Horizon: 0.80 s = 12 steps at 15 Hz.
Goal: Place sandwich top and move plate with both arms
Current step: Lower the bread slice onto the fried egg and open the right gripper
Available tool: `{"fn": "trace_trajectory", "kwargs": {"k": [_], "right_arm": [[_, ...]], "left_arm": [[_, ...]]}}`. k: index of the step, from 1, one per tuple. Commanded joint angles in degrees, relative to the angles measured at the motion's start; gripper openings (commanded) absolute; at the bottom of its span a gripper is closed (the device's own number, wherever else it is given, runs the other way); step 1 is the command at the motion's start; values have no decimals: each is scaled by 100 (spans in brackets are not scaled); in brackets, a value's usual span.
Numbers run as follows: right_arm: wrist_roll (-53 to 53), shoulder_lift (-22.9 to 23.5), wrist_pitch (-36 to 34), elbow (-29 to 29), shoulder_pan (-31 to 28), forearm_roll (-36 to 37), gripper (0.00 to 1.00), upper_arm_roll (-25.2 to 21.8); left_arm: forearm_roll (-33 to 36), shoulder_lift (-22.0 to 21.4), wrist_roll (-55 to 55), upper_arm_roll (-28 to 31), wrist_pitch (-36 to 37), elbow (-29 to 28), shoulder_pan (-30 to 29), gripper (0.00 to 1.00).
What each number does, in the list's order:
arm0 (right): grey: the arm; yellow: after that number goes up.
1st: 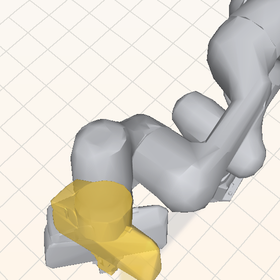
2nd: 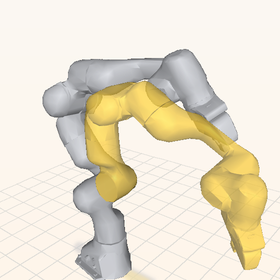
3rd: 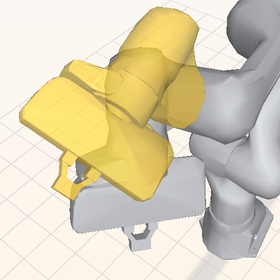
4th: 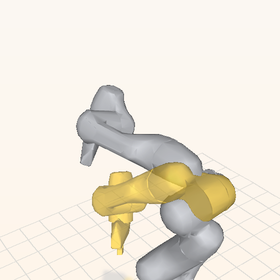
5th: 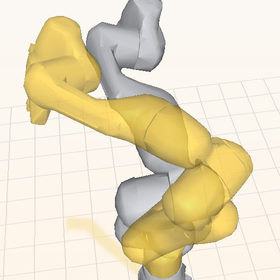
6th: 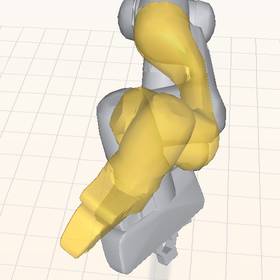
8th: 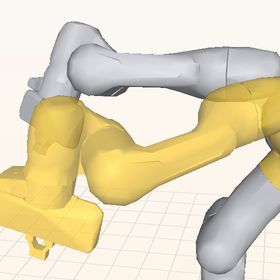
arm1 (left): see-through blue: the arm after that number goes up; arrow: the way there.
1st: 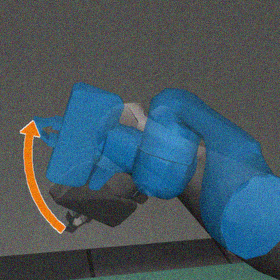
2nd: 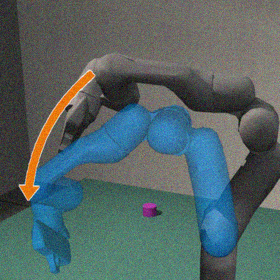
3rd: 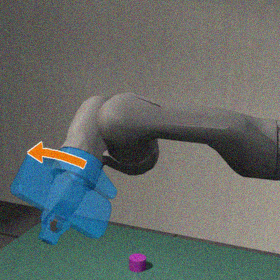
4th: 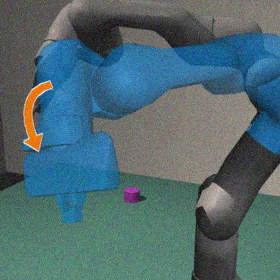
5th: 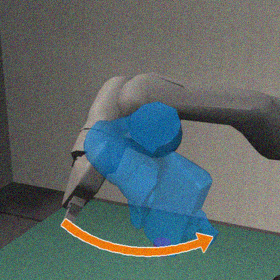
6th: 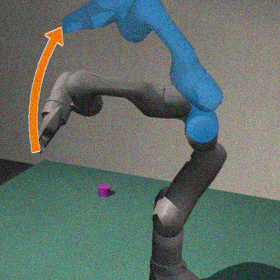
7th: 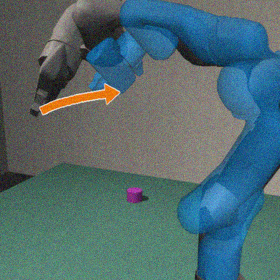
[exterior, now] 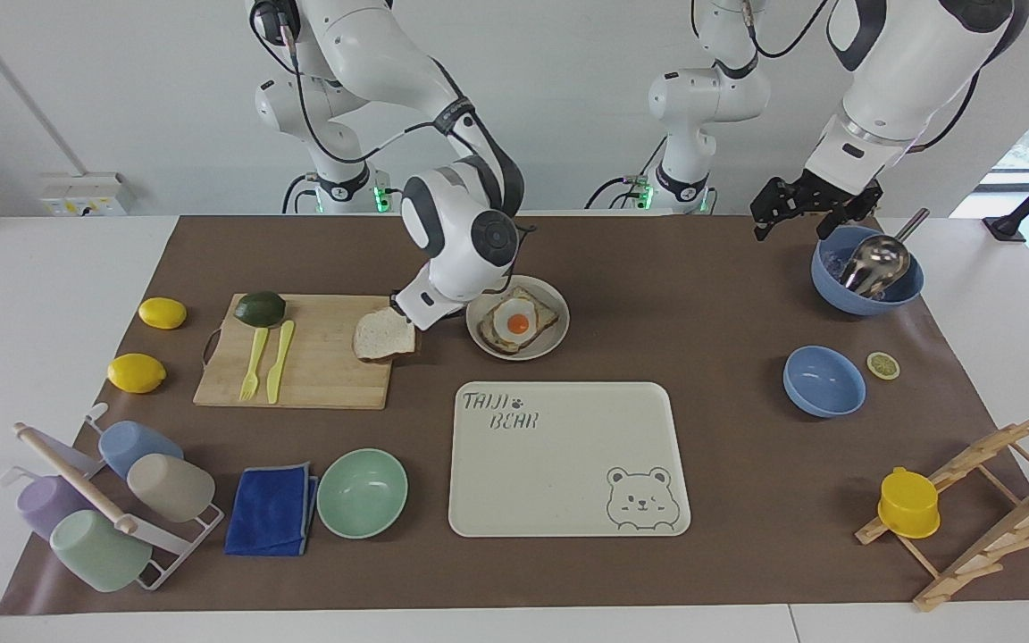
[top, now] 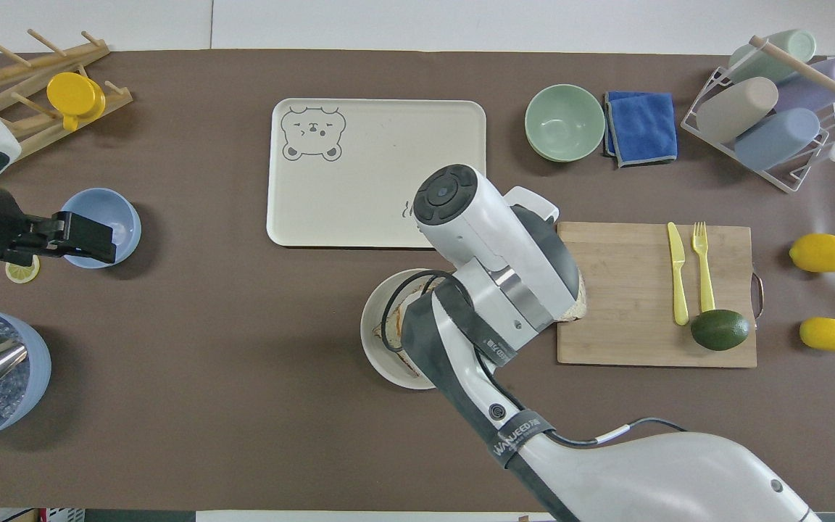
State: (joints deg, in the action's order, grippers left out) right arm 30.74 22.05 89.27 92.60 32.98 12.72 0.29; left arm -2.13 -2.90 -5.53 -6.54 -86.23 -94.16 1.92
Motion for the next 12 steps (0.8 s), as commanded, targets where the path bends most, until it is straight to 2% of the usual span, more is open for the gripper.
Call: {"fn": "trace_trajectory", "kwargs": {"k": [1,3,6,12], "right_arm": [[325,344,-182,-559,348,56,0,323],[556,414,-51,-681,472,-23,0,340],[906,432,994,-621,588,-681,0,340],[1214,353,1452,-121,851,-727,0,340]], "left_arm": [[-68,-132,-36,4,45,-102,-34,100],[-68,-132,-36,-5,45,-102,-34,100],[-68,-140,-45,-5,62,-102,-25,100],[-68,-140,-54,4,80,-102,-43,100]]}}
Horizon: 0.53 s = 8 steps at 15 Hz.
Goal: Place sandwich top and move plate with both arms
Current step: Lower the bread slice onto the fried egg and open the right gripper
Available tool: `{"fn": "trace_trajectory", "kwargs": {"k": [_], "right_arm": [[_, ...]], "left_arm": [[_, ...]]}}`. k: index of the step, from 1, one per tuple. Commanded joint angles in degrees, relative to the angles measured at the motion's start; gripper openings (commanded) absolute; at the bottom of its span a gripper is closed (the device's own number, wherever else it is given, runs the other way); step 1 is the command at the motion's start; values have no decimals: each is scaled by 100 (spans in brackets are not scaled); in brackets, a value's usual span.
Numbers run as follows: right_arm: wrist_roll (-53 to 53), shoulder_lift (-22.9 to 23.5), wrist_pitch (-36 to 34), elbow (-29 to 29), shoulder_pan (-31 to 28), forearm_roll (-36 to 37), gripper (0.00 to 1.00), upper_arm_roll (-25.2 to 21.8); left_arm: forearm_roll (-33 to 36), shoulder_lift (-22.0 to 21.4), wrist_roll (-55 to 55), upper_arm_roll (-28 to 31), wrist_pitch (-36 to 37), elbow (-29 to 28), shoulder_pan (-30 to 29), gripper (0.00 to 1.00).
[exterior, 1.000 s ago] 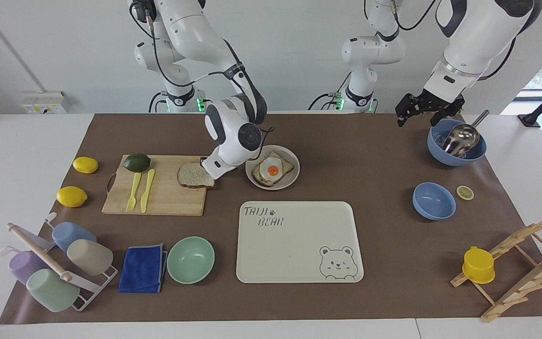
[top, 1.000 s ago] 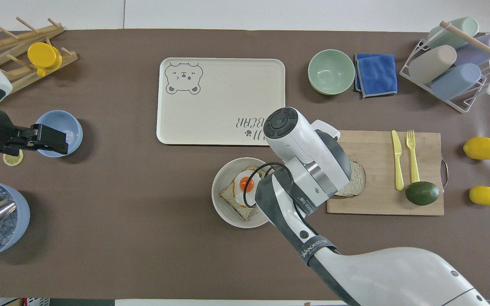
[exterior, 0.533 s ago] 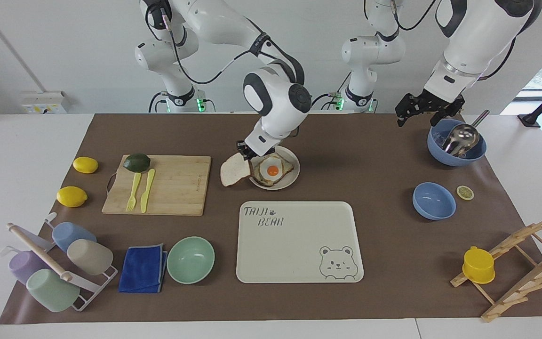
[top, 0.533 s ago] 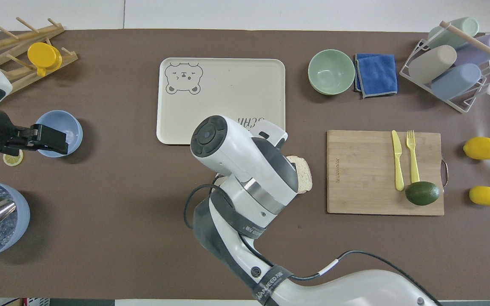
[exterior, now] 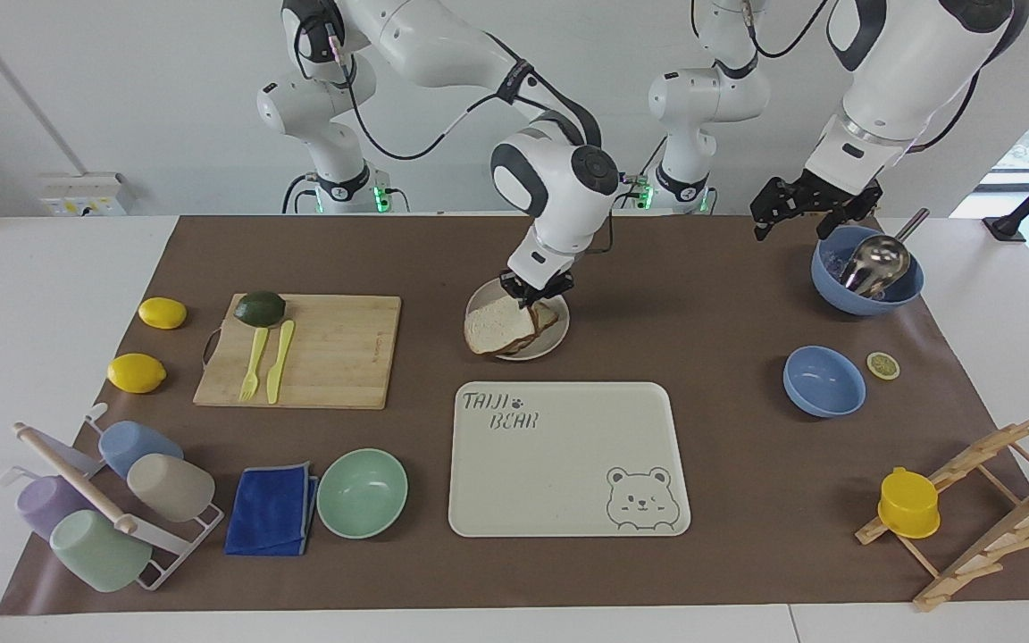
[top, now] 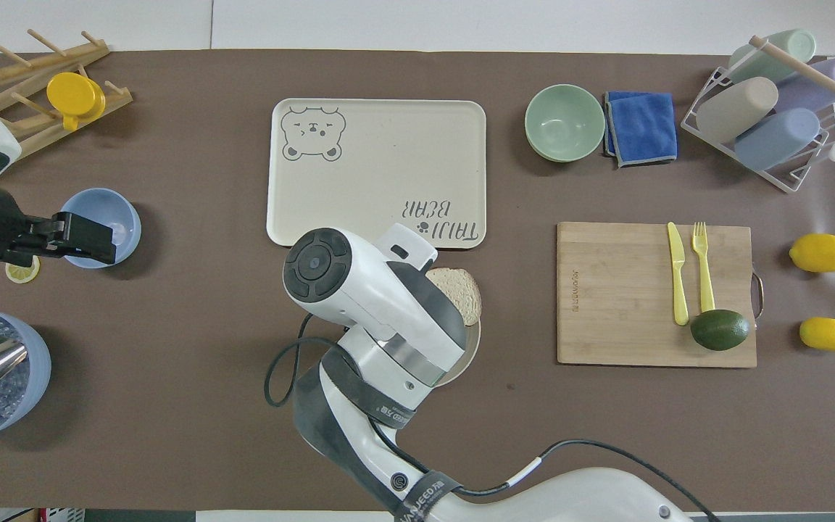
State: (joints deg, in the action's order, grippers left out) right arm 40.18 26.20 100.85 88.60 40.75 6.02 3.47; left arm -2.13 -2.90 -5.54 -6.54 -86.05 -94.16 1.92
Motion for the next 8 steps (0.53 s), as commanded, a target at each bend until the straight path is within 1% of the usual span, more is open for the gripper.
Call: {"fn": "trace_trajectory", "kwargs": {"k": [1,5,6,7,8], "right_arm": [[358,-89,417,393,117,-66,0,31],[429,-115,453,439,144,-127,0,136],[420,-115,453,439,144,-136,4,136],[412,-107,444,421,126,-197,24,136],[385,-107,462,395,48,-276,65,136]], "left_arm": [[-68,-140,-53,3,62,-102,-43,100],[-68,-140,-44,3,62,-111,-43,100],[-68,-140,-52,-5,62,-111,-43,100],[-68,-140,-53,3,53,-111,-43,100],[-68,-132,-53,3,44,-111,-43,100]]}}
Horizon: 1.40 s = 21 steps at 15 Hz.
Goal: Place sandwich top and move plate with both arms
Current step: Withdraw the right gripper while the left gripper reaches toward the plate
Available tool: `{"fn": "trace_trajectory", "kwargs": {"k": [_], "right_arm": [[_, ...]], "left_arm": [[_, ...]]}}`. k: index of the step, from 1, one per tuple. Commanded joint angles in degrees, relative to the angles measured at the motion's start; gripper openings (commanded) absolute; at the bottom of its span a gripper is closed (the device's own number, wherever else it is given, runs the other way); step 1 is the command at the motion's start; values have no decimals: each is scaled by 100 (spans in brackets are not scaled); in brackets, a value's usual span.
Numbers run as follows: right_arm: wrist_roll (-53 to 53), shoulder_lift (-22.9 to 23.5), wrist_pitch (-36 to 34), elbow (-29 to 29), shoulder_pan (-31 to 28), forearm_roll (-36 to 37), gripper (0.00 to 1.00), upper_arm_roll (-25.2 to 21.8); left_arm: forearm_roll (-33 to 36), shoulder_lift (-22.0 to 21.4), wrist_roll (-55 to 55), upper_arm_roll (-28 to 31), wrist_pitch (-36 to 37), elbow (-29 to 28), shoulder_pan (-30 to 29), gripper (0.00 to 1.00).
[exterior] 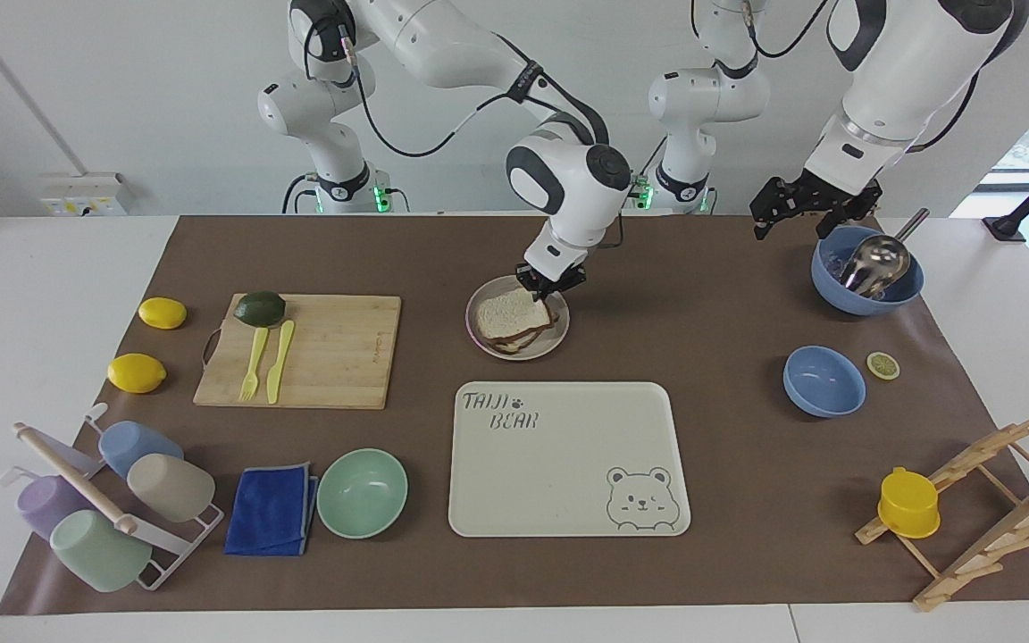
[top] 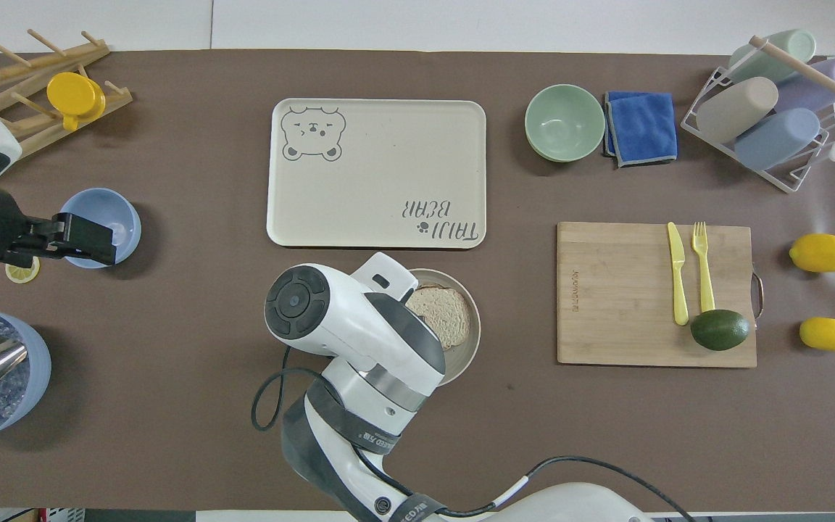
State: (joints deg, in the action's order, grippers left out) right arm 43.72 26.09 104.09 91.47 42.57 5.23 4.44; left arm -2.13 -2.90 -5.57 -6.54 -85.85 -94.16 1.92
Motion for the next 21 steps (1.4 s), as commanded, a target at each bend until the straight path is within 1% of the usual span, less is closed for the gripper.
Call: {"fn": "trace_trajectory", "kwargs": {"k": [1,2,4,6,9,10,12,13,14,16,18,19,21], "right_arm": [[-29,-96,173,91,-179,-198,100,30],[-65,-113,277,21,-170,-189,100,30],[-91,-393,296,-6,-301,-198,100,-4],[-275,-910,95,29,-870,-215,100,13],[-994,-1526,-607,-15,-1661,-224,100,4],[-1293,-1624,-879,-6,-1951,-224,100,4],[-2022,-1712,-1206,-6,-2540,-233,100,-5],[-2312,-1843,-1311,-15,-2848,-268,100,13],[-2463,-1975,-1391,-32,-2990,-347,100,-31],[-2508,-2091,-1724,-58,-3385,-330,100,-49],[-2508,-2239,-2171,-251,-3544,-304,100,-118],[-2526,-2275,-2357,-269,-3641,-295,100,-197],[-2849,-2302,-2411,-261,-3869,-373,100,-260]], "left_arm": [[-68,-140,-50,3,42,-103,-42,100],[-68,-140,-50,3,33,-111,-42,100],[-68,-140,-50,3,7,-111,-42,100],[-68,-140,-41,3,-2,-120,-42,100],[-59,-140,-59,3,-37,-120,-42,100],[-59,-140,-76,3,-46,-120,-42,100],[-59,-166,-85,-6,-151,-216,27,100],[-59,-236,-146,-23,-273,-321,63,100],[-59,-280,-338,-58,-405,-487,124,100],[-77,-342,-620,-58,-739,-813,431,100],[-86,-325,-813,-67,-924,-1042,782,100],[-155,-316,-928,-67,-1134,-1243,975,100],[-375,-360,-982,-67,-1696,-1752,1204,100]]}}
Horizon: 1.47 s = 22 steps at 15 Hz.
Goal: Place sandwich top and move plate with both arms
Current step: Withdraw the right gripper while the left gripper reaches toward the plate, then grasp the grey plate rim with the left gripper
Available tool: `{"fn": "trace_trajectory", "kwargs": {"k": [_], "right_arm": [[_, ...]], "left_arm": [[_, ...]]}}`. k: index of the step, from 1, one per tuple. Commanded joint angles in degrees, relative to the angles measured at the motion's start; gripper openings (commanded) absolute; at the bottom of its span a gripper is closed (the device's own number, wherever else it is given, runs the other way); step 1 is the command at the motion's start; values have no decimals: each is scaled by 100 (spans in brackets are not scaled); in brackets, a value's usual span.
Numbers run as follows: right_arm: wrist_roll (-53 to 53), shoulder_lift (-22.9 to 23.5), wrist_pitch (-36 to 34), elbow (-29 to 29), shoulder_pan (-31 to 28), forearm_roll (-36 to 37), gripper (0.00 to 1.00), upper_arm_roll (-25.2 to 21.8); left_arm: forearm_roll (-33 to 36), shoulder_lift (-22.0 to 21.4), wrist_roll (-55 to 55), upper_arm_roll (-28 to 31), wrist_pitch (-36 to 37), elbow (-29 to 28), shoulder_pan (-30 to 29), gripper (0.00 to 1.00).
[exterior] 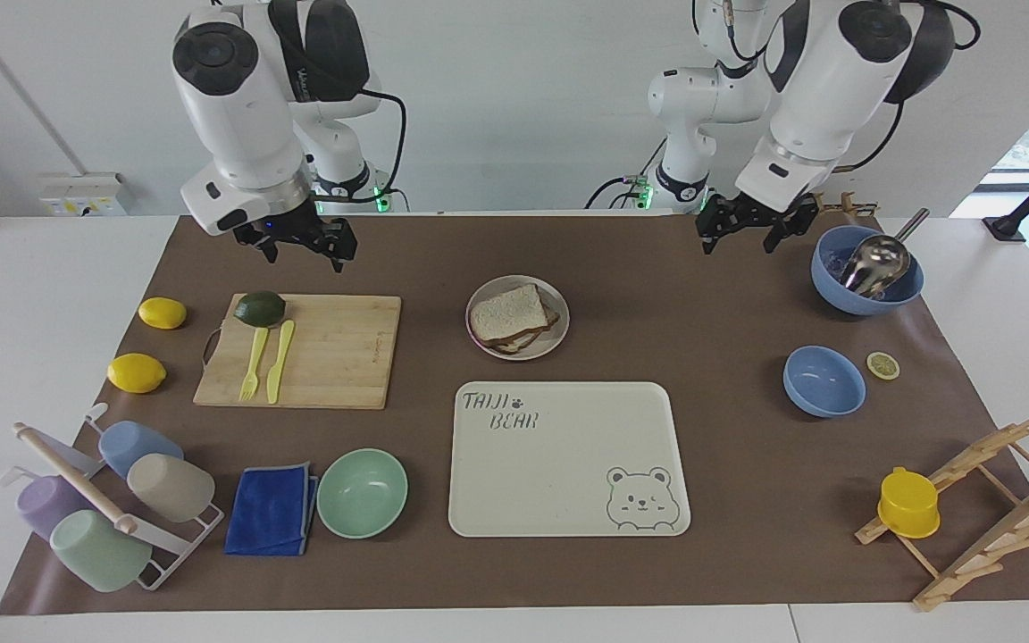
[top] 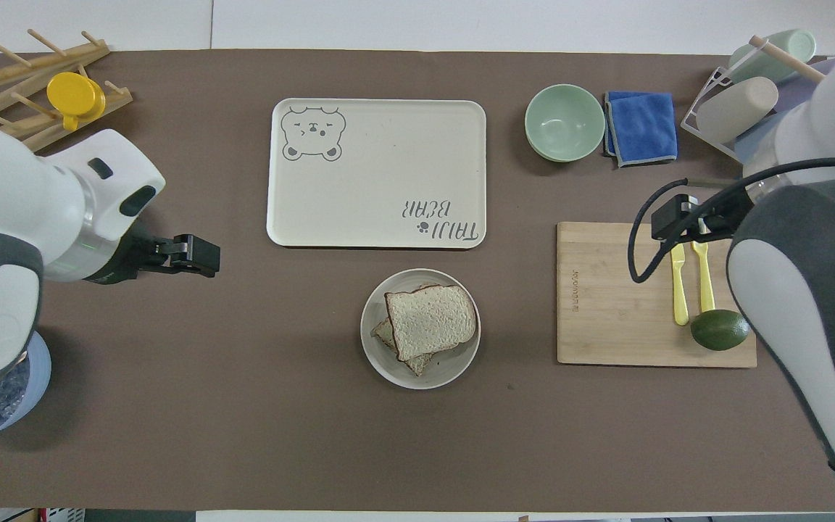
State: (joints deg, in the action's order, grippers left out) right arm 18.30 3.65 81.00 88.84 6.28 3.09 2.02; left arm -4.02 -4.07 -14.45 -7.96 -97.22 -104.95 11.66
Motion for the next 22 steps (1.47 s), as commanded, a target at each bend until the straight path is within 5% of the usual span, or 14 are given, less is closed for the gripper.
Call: {"fn": "trace_trajectory", "kwargs": {"k": [1,7,13,22], "right_arm": [[-457,-74,-180,-7,-415,-195,100,-27],[-1179,-154,-93,-42,-821,-204,100,-27],[-1197,-162,-102,-86,-444,-160,100,-289],[-1873,-180,-111,-60,-452,-204,100,-888]], "left_arm": [[-282,-191,-120,75,-787,-867,405,100],[-538,169,-383,84,-2993,-2292,1267,100],[-582,828,-1024,75,-3750,-2363,1724,99],[-854,1189,-1043,66,-4032,-2354,1796,61]]}}
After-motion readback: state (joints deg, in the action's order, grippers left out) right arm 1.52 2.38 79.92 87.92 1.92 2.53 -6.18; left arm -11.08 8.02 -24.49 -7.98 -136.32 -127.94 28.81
